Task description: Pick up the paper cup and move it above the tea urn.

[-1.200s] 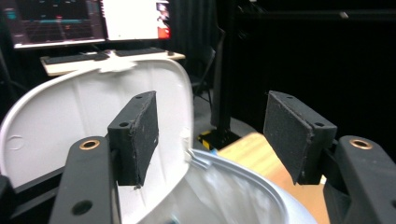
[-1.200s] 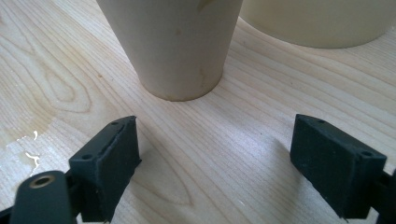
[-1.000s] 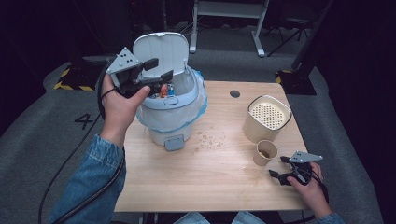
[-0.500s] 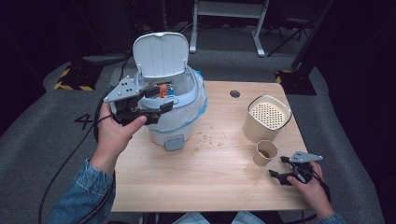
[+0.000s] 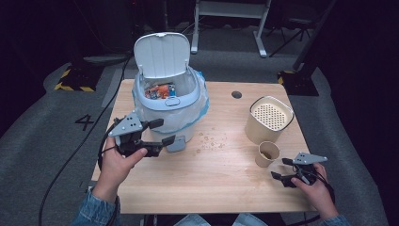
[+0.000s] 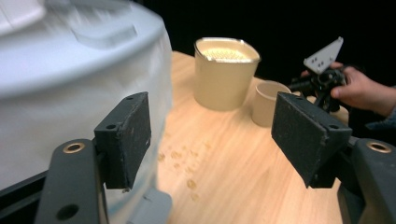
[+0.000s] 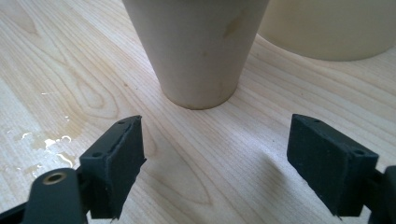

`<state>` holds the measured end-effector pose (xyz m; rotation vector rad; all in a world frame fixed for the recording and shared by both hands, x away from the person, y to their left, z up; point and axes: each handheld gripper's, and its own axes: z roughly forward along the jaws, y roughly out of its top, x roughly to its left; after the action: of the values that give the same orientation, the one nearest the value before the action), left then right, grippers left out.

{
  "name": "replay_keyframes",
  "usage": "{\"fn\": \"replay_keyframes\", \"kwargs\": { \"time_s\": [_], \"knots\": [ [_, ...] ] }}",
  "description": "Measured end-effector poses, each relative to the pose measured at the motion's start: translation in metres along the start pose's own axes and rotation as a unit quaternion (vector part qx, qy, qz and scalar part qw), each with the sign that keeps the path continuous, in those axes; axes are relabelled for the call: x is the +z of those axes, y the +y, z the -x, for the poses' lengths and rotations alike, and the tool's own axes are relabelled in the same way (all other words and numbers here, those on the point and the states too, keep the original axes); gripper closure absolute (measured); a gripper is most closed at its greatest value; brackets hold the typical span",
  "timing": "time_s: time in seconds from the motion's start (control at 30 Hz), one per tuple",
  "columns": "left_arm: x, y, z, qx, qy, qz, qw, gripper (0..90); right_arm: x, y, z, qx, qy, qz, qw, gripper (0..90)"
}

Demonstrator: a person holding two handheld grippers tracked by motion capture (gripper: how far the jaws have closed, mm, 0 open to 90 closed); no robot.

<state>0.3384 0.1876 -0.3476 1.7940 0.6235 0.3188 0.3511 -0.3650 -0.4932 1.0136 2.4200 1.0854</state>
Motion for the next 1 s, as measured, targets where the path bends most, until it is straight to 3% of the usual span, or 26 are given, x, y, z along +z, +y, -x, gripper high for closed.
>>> {"fn": "replay_keyframes", "kwargs": {
  "time_s": [0.27, 0.6, 0.77, 0.87, 1.0],
  "knots": [
    [0.009, -0.027, 0.002, -0.002, 0.014, -0.032, 0.9994, 26.5, -0.007, 0.004, -0.001, -0.011, -0.001, 0.0, 0.9999, 21.7],
    [0.022, -0.059, -0.007, -0.02, 0.023, -0.075, 0.9967, 26.5, -0.005, 0.006, -0.007, 0.005, 0.006, 0.029, 0.9996, 16.0],
    [0.03, -0.081, -0.007, -0.026, 0.026, -0.112, 0.993, 26.2, -0.003, 0.009, -0.01, 0.022, 0.001, 0.043, 0.9988, 16.2],
    [0.036, -0.095, -0.008, -0.028, 0.027, -0.138, 0.9897, 25.8, 0.0, 0.012, -0.012, 0.023, 0.002, 0.048, 0.9986, 16.0],
    [0.045, -0.111, -0.011, -0.027, 0.008, -0.164, 0.9861, 24.8, 0.005, 0.015, -0.015, 0.018, 0.0, 0.054, 0.9984, 16.0]
  ]
}}
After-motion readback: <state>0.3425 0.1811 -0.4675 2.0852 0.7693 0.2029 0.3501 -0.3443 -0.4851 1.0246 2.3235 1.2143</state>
